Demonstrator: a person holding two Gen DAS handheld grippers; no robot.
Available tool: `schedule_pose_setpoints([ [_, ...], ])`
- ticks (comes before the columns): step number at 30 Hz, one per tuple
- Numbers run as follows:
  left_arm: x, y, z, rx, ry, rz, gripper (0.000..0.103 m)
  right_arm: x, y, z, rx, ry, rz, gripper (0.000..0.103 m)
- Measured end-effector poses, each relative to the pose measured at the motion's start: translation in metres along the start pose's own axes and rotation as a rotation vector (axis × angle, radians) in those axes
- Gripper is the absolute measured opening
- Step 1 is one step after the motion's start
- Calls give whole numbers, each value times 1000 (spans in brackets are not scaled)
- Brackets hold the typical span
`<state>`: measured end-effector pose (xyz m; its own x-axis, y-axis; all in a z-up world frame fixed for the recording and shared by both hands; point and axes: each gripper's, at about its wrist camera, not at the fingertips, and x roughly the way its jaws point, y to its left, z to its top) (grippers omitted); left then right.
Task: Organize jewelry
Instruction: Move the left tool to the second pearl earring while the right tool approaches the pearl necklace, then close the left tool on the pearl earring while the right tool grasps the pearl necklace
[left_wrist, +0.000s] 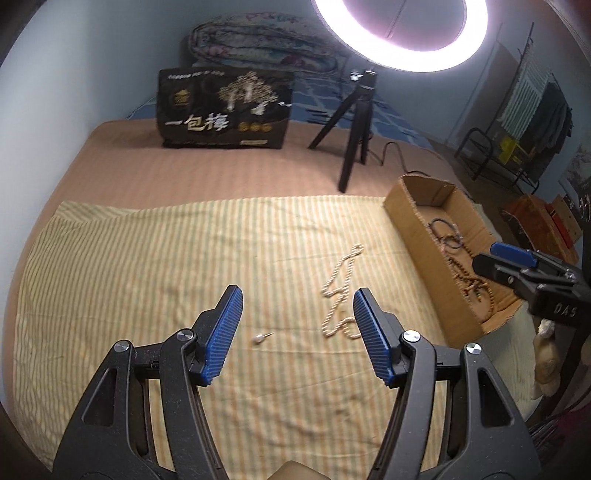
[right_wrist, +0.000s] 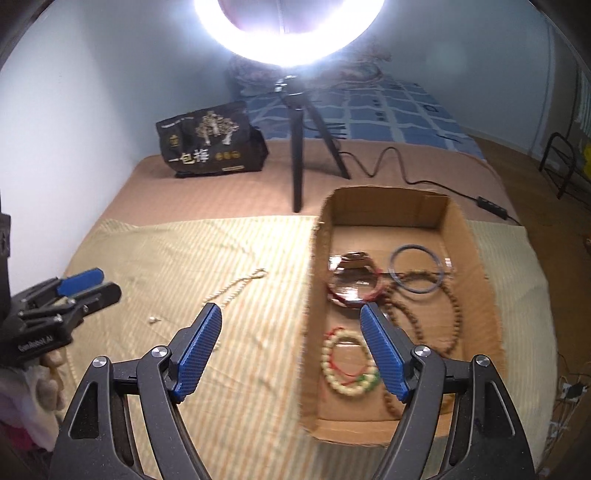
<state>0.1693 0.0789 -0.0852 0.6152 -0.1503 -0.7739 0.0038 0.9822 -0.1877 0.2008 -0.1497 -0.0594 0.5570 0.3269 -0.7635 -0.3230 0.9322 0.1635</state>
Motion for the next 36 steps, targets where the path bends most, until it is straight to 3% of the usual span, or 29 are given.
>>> schedule_pose_setpoints([
  [7, 10, 22, -13, -11, 26, 26, 64, 16, 30, 4, -31, 3, 31, 77],
  [14, 26, 17, -21, 58, 64, -4, 44, 38, 50, 4, -52, 40, 48, 77],
  [17, 34, 15, -26, 63, 84, -22, 43, 46, 53, 3, -40, 40, 98, 77],
  [19, 40, 15, -30, 71, 102, -22, 37, 53, 54, 4, -22, 55, 112, 77],
  [27, 58, 17, -41, 110, 131, 8, 31, 84, 65, -1, -22, 139, 85, 77],
  [31, 64, 16, -42, 125, 135, 16, 30, 98, 71, -6, -57, 171, 44, 65],
  [36, 72, 13, -39, 140, 143, 21, 26, 113, 74, -10, -69, 199, 22, 63],
])
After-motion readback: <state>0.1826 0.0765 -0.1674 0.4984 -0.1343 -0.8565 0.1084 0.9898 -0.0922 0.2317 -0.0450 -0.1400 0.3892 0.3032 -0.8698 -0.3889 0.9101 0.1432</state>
